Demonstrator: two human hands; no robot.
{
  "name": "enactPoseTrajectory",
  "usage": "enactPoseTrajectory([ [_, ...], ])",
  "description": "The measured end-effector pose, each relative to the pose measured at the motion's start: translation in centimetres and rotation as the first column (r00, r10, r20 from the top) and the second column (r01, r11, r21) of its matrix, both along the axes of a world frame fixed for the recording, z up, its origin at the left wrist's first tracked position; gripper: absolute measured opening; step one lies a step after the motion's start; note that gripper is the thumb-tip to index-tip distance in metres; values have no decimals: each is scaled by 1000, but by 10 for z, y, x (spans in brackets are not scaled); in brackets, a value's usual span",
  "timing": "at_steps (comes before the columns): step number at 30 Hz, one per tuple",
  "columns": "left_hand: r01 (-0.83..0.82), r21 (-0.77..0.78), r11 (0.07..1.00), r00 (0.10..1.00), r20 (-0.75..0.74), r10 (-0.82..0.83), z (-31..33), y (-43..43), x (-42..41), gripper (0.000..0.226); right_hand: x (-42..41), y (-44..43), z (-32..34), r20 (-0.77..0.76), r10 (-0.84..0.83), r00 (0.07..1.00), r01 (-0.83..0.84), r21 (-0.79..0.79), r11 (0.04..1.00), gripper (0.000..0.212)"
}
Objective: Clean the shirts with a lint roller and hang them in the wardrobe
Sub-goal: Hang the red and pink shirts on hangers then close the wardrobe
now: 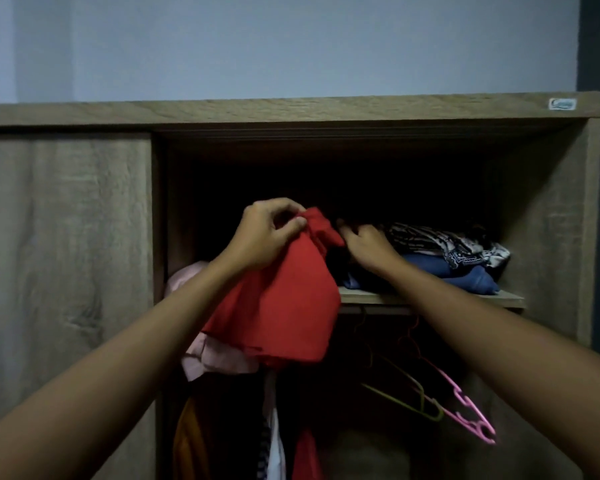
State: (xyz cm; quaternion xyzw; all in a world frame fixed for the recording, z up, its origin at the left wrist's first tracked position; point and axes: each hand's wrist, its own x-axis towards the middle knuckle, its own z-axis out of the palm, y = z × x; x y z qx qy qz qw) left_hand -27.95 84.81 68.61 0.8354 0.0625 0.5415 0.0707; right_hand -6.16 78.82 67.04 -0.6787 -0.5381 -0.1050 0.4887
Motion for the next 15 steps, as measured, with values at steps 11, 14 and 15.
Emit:
enactPoseTrajectory([
  [11,-107,-37,994,950,-298,91,-46,11,-16,6,-45,20,-17,241,-19,970,99,-325,941,14],
  [14,-327,-106,939,939,-146,310,-38,26,-23,14,-52,12,-12,226,-43,973,57,-58,997,9],
  [15,-366,-190,911,930,-121,348,-36,33,-27,23,-56,3,-10,206,1,979,-18,79,997,11],
])
